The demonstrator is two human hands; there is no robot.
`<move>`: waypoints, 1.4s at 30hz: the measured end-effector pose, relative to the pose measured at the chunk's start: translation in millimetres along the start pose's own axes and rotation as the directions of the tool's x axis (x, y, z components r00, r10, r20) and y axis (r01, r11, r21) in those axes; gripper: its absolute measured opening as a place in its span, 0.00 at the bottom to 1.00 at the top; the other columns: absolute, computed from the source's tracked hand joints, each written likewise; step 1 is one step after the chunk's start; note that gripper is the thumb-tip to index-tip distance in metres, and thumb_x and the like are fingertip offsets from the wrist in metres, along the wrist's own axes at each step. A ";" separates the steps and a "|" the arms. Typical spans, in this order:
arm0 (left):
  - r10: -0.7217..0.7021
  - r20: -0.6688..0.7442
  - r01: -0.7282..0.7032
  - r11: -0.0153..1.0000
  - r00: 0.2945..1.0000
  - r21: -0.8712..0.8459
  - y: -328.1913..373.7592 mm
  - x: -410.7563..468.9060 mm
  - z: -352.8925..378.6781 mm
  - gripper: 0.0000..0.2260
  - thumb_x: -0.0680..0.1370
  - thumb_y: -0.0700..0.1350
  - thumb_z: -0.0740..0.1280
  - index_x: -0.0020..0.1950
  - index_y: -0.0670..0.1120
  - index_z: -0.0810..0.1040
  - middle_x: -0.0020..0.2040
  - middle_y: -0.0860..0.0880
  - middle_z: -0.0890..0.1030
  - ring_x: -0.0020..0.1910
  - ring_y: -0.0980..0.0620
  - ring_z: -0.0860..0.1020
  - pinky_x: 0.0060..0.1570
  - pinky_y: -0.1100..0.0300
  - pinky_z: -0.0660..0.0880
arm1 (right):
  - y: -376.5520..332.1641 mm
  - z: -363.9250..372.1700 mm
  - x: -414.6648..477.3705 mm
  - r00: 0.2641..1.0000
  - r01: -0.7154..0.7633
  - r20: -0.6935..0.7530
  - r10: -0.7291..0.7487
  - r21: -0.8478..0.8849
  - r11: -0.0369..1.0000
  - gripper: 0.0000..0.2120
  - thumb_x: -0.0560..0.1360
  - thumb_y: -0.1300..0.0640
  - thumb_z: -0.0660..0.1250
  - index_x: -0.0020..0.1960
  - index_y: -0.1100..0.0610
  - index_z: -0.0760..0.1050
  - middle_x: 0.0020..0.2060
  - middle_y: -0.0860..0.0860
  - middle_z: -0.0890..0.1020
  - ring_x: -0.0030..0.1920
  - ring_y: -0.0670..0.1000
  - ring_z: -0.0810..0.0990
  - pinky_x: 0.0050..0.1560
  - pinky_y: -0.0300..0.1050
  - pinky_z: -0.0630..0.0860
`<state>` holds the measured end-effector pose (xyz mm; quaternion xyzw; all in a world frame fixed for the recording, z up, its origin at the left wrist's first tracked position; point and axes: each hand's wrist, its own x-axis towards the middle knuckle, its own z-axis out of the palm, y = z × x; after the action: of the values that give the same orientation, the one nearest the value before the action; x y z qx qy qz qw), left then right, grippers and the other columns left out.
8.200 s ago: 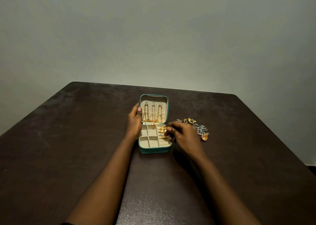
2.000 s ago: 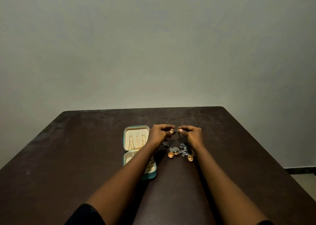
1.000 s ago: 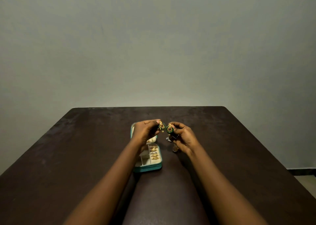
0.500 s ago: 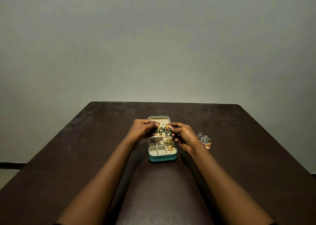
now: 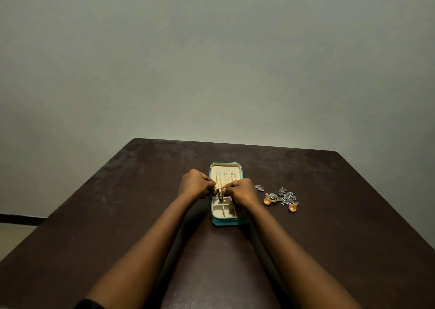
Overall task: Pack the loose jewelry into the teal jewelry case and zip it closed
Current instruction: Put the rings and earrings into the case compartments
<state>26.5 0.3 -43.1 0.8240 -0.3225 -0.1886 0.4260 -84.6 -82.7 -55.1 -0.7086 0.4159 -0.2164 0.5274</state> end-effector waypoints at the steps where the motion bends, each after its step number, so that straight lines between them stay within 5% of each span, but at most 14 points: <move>1: 0.001 -0.002 -0.001 1.000 1.000 0.030 -1.1 1.0 0.5 0.04 0.72 0.40 0.71 0.44 0.44 0.85 0.40 0.45 0.85 0.40 0.50 0.84 0.43 0.55 0.82 | -0.3 2.8 0.2 1.000 -0.003 -0.010 0.003 -0.010 1.000 0.06 0.70 0.70 0.68 0.43 0.65 0.83 0.34 0.56 0.81 0.23 0.46 0.73 0.24 0.36 0.70; 5: -0.010 -0.013 0.012 0.995 1.000 0.101 -3.9 2.6 2.1 0.04 0.69 0.43 0.72 0.41 0.47 0.86 0.38 0.48 0.85 0.40 0.53 0.83 0.49 0.53 0.81 | 5.4 11.7 3.0 0.998 -0.021 -0.057 0.019 -0.029 0.999 0.12 0.68 0.70 0.67 0.30 0.57 0.80 0.33 0.58 0.82 0.24 0.48 0.74 0.30 0.43 0.73; 8: -0.016 0.007 0.015 0.990 1.000 0.137 -5.6 2.7 4.0 0.04 0.70 0.44 0.71 0.42 0.48 0.85 0.39 0.49 0.85 0.42 0.53 0.83 0.49 0.53 0.81 | 6.0 13.5 1.4 0.997 0.008 -0.080 -0.016 -0.111 0.994 0.08 0.69 0.67 0.67 0.38 0.60 0.84 0.35 0.57 0.84 0.27 0.47 0.75 0.33 0.41 0.75; 12: 0.009 0.043 -0.016 0.983 0.999 0.183 -7.1 4.2 5.0 0.05 0.71 0.46 0.70 0.44 0.49 0.85 0.44 0.49 0.85 0.45 0.51 0.82 0.50 0.52 0.80 | 1.6 13.3 -3.3 0.992 0.090 -0.058 -0.108 -0.249 0.964 0.10 0.71 0.65 0.65 0.46 0.59 0.84 0.45 0.56 0.85 0.45 0.51 0.82 0.47 0.42 0.77; 17: 0.061 0.101 -0.084 0.968 0.993 0.238 -7.7 7.0 6.6 0.07 0.75 0.45 0.68 0.50 0.48 0.84 0.50 0.48 0.85 0.49 0.51 0.81 0.53 0.52 0.79 | 0.3 11.0 -6.5 0.989 0.112 -0.056 -0.140 -0.348 0.931 0.11 0.74 0.64 0.63 0.52 0.58 0.83 0.57 0.53 0.82 0.60 0.51 0.76 0.47 0.35 0.67; 22: 0.089 0.150 -0.130 0.946 0.985 0.295 -7.0 7.3 7.1 0.09 0.76 0.44 0.68 0.53 0.45 0.84 0.53 0.47 0.84 0.54 0.51 0.79 0.55 0.56 0.76 | -0.6 10.6 -4.4 0.989 0.098 -0.060 -0.133 -0.402 0.910 0.10 0.74 0.63 0.65 0.51 0.61 0.83 0.54 0.56 0.83 0.57 0.53 0.78 0.45 0.37 0.69; 29: 0.022 0.138 -0.065 0.948 0.990 0.311 -5.9 8.7 3.9 0.08 0.73 0.42 0.70 0.51 0.42 0.84 0.49 0.44 0.84 0.48 0.50 0.81 0.50 0.55 0.79 | -1.1 16.3 -3.3 0.981 0.125 -0.071 -0.183 -0.489 0.863 0.10 0.72 0.63 0.66 0.51 0.63 0.83 0.51 0.60 0.83 0.53 0.56 0.80 0.49 0.43 0.75; 42: -0.004 0.096 -0.023 0.960 0.995 0.279 -6.8 6.3 6.3 0.06 0.73 0.40 0.70 0.49 0.44 0.84 0.49 0.44 0.84 0.46 0.51 0.80 0.49 0.55 0.79 | -7.2 11.5 -9.3 0.979 0.174 -0.025 -0.203 -0.417 0.892 0.11 0.74 0.63 0.64 0.53 0.63 0.82 0.55 0.59 0.82 0.58 0.54 0.78 0.55 0.46 0.74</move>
<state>29.9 -4.9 -52.5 0.8643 -0.3698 -0.1786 0.2903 -78.6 -67.8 -51.2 -0.8330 0.3992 -0.1977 0.3281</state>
